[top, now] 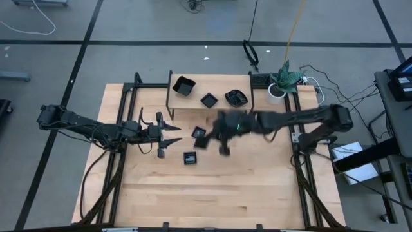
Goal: Pick & Place Mini shaped plates
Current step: Stack the bottom square plate on top of the other square plates on the shelf
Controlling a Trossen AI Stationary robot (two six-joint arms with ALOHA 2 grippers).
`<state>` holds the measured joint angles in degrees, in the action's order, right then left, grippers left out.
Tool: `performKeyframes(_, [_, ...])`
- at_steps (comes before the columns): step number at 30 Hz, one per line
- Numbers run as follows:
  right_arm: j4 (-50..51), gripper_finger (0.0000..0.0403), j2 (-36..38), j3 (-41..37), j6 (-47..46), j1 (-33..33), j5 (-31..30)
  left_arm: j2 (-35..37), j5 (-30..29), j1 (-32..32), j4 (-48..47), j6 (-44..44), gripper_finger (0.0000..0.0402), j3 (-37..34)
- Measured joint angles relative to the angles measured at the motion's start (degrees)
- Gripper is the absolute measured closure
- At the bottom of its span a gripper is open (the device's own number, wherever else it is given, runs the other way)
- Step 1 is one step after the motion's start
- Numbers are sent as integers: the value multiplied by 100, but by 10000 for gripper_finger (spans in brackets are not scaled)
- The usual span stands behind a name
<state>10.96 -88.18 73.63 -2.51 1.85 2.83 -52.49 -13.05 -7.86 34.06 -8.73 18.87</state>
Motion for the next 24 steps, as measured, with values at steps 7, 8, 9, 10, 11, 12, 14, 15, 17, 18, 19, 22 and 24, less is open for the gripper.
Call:
performKeyframes(7, [-73, 403, 505, 20, -662, -1609, 38, 0, 1, 0, 0, 0, 215, 0])
performKeyframes(8, [-21, 403, 503, 68, -815, -1818, 112, 0, 0, 2, 0, 0, 215, 0])
performKeyframes(9, [43, 403, 488, 139, -934, -2037, 267, 0, -1, 2, 0, 0, 215, 0])
performKeyframes(10, [128, 403, 465, 211, -1039, -2210, 422, 0, 1, 2, -1, 0, 215, 0])
performKeyframes(11, [153, 403, 440, 258, -1160, -2353, 547, 0, 0, 1, -1, 0, 215, 0])
performKeyframes(12, [115, 403, 413, 280, -1257, -2476, 635, 0, 0, 1, 0, 0, 215, 0])
performKeyframes(14, [144, 403, 344, 282, -1315, -2663, 653, 0, -1, 0, -2, 0, 215, 0])
performKeyframes(15, [172, 403, 286, 281, -1309, -2733, 650, 0, -1, 0, 0, 0, 215, 0])
performKeyframes(17, [202, 403, 163, 278, -1300, -2837, 649, 0, 1, 1, -2, 0, 215, 0])
performKeyframes(18, [228, 403, 108, 275, -1291, -2873, 649, 0, 1, 2, -2, 0, 215, 0])
performKeyframes(19, [229, 403, 46, 275, -1274, -2900, 651, 0, 0, 2, 0, 0, 215, 0])
performKeyframes(22, [264, 403, -94, 273, -1155, -2932, 639, 0, 0, 1, -1, 0, 215, 0])
performKeyframes(24, [249, 403, -204, 271, -1140, -2932, 640, 0, -1, 0, -2, 0, 215, 0])
